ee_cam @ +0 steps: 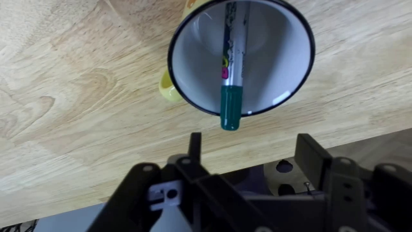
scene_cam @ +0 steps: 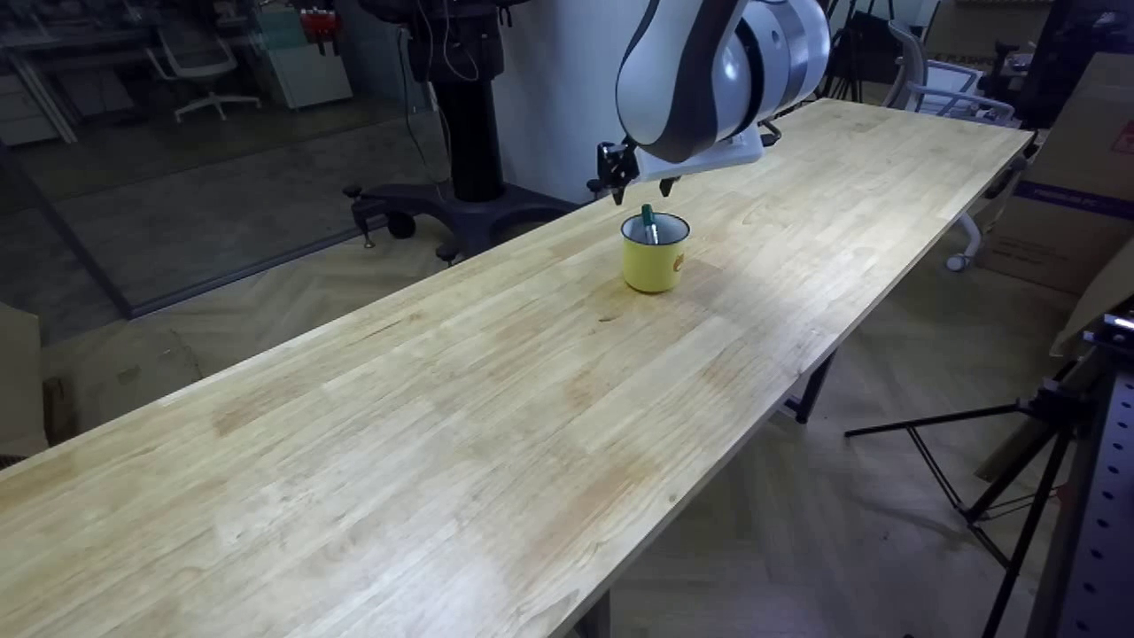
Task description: Put the marker inside the yellow mug
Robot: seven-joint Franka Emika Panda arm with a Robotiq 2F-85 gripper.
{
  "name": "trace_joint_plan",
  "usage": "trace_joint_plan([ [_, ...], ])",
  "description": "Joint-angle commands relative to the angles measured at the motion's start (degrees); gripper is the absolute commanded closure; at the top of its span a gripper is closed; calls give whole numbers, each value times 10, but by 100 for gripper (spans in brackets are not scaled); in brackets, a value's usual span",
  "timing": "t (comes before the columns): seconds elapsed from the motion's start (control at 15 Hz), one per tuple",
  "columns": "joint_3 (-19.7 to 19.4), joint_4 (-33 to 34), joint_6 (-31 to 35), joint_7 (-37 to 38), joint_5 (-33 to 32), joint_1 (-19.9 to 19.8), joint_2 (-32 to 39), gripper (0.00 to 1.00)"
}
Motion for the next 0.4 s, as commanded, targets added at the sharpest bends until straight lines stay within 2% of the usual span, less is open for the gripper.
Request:
trace_joint_plan([
  [0.0,0,-30,-6,9,12,8,-36,0],
  [0.13,16,-38,-45,6,15,-2,-59,0],
  [0.2,10,-41,-71,14,15,5,-67,0],
  [0.33,30,-43,-129,12,10,-13,-93,0],
])
